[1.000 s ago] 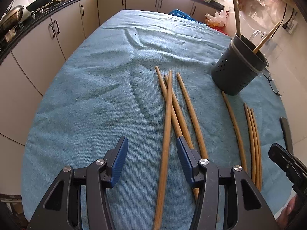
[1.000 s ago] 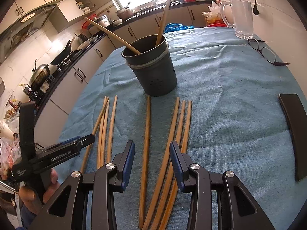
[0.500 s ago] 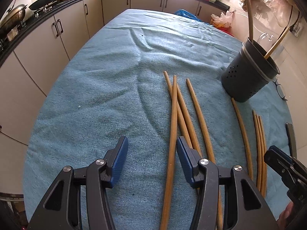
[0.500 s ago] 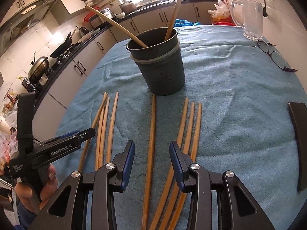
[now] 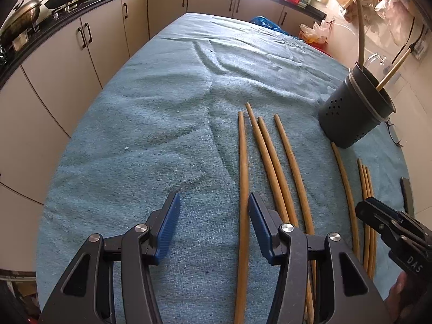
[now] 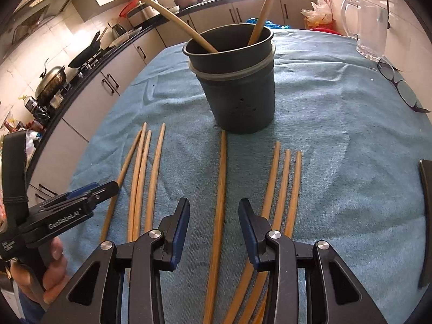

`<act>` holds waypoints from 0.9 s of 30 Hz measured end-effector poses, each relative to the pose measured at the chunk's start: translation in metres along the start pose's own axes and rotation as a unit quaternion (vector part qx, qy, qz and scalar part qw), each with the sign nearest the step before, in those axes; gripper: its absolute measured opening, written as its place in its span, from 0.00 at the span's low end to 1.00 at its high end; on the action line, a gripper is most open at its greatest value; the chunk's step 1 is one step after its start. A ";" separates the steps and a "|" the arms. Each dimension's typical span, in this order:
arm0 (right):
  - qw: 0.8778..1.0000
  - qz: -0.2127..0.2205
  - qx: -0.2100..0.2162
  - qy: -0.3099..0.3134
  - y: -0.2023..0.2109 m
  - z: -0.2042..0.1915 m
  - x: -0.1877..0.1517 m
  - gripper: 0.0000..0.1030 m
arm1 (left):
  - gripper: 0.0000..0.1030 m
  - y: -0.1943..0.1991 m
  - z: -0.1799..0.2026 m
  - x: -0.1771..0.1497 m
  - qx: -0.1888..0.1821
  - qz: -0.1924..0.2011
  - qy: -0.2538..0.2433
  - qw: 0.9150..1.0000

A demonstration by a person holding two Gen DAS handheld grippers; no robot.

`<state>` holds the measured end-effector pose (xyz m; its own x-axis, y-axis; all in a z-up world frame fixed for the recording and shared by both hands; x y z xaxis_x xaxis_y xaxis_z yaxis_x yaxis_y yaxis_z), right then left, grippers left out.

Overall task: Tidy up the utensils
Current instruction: 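Close the left tool on a chopstick while the right tool grasps another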

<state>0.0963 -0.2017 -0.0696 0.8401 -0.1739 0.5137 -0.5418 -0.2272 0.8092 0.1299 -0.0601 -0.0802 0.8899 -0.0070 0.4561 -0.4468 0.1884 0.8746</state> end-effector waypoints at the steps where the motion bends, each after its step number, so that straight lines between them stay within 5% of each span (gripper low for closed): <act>1: 1.000 -0.002 0.000 0.002 -0.002 -0.001 0.000 0.40 | 0.50 -0.001 0.000 0.001 0.001 0.000 -0.001 1.000; 16: 0.998 -0.029 -0.042 0.036 -0.032 -0.006 0.018 0.34 | 0.48 -0.011 0.006 0.017 0.028 -0.003 -0.004 1.000; 22: 0.995 -0.037 -0.067 0.063 -0.036 -0.011 0.021 0.13 | 0.11 -0.010 0.005 0.016 0.044 -0.002 -0.016 0.999; 27: 0.997 -0.036 -0.035 0.057 -0.033 -0.015 0.018 0.07 | 0.07 -0.005 0.001 0.011 0.022 -0.006 -0.006 1.000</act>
<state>0.1303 -0.1832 -0.0830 0.8762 -0.0495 0.4794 -0.4805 -0.1669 0.8610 0.1418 -0.0625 -0.0797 0.8945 -0.0211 0.4465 -0.4391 0.1451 0.8866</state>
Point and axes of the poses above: each gripper's, at about its wrist camera, not at the fingertips, and y roughly against the way its jaws point, z to its right, x to its top, the point moved 7 cm from there along -y, roughly the way its jaws point, and after that the axes turned 4 degrees about y, right-handed, at the moved point
